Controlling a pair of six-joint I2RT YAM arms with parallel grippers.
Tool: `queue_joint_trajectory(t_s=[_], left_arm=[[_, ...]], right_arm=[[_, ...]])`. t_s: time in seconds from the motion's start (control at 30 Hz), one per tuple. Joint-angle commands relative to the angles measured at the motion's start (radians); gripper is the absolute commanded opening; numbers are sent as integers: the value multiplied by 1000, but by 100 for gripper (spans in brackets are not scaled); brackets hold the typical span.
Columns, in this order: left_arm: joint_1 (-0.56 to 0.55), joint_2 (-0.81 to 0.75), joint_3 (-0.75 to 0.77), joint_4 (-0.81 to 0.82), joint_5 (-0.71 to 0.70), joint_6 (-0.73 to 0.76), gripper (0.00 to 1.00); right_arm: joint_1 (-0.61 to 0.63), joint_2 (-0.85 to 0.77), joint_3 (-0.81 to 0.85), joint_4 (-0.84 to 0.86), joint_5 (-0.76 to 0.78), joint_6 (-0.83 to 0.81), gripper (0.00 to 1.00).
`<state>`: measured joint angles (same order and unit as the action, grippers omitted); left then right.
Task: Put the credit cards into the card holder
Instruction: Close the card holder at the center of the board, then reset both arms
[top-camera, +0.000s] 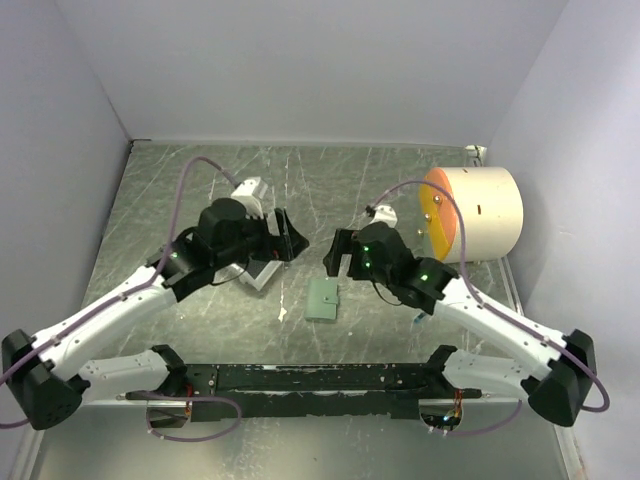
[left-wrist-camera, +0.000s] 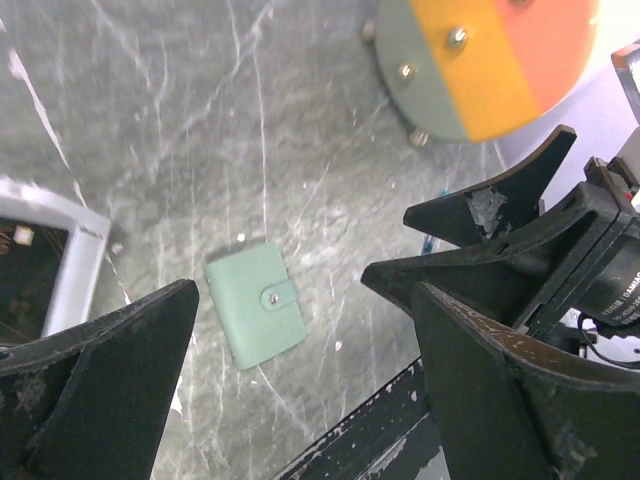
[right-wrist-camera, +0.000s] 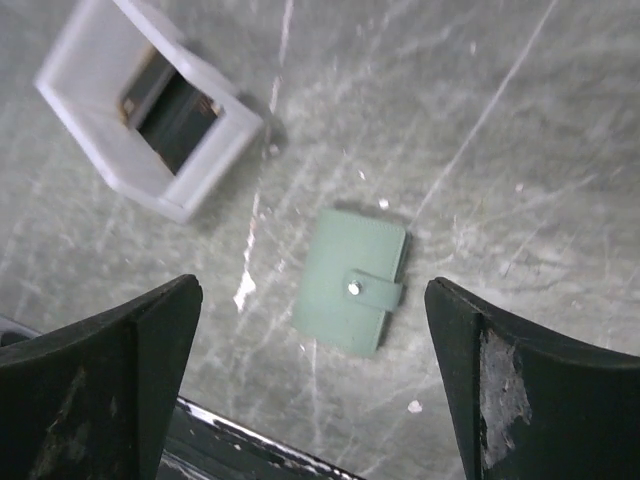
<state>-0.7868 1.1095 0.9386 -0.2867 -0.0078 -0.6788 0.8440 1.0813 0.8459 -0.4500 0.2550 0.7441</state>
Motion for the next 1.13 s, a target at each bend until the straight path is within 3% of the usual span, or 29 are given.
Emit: queue_joint_trajectory(t_s=[0.0, 0.33, 0.63, 1.1], left_arm=[[5, -67, 136, -174, -90, 115, 100], [4, -228, 275, -308, -197, 204, 100], [5, -496, 62, -210, -229, 170, 100], [5, -493, -45, -188, -166, 94, 100]], right_arm=[[4, -81, 85, -55, 122, -36, 100], [4, -221, 178, -100, 215, -55, 100], [3, -343, 86, -33, 184, -38, 100], [3, -384, 17, -13, 157, -13, 100]])
